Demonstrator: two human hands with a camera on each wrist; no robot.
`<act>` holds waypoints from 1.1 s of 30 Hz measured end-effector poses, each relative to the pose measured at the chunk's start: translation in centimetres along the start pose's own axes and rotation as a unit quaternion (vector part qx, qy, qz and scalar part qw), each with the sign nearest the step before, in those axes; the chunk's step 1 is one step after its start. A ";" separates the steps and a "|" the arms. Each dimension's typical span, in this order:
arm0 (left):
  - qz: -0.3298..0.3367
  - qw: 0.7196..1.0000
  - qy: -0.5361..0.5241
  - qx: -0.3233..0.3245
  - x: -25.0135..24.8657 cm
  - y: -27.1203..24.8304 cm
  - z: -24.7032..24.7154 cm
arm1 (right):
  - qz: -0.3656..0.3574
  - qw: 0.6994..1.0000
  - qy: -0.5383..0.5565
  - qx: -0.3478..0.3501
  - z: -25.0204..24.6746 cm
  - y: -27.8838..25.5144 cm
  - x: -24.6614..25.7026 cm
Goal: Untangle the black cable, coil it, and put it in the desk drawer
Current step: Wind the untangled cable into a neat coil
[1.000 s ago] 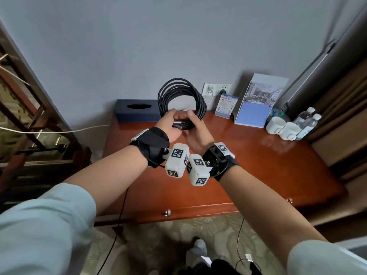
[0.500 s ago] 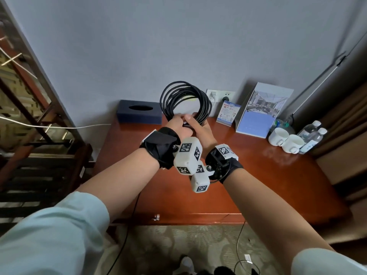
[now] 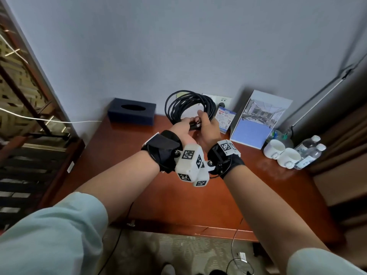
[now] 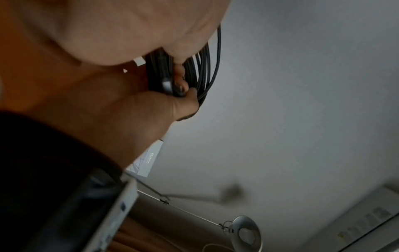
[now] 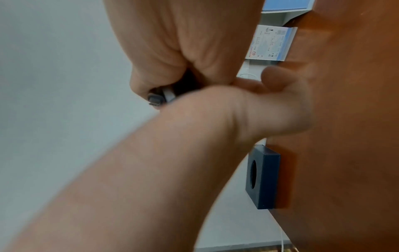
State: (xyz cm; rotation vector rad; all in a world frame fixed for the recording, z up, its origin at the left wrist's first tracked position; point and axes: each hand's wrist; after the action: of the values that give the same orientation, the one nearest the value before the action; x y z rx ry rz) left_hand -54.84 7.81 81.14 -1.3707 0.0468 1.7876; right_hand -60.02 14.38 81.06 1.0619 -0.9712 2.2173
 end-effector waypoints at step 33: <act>0.066 0.988 0.003 0.139 0.2 -2.6 -6.4 | 0.092 0.994 -0.057 -0.025 -3.8 0.6 -1.7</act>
State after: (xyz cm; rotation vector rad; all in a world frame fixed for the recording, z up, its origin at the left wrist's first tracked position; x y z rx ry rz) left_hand -48.28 6.34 79.59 -1.1952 0.3836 1.8057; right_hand -61.18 16.78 77.78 1.1278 -1.2120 2.2843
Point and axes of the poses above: each hand's wrist, its own y-axis towards the middle knuckle, its own z-axis out of the palm, x = y × z, and after that the axes turned 13 degrees about z, right-handed
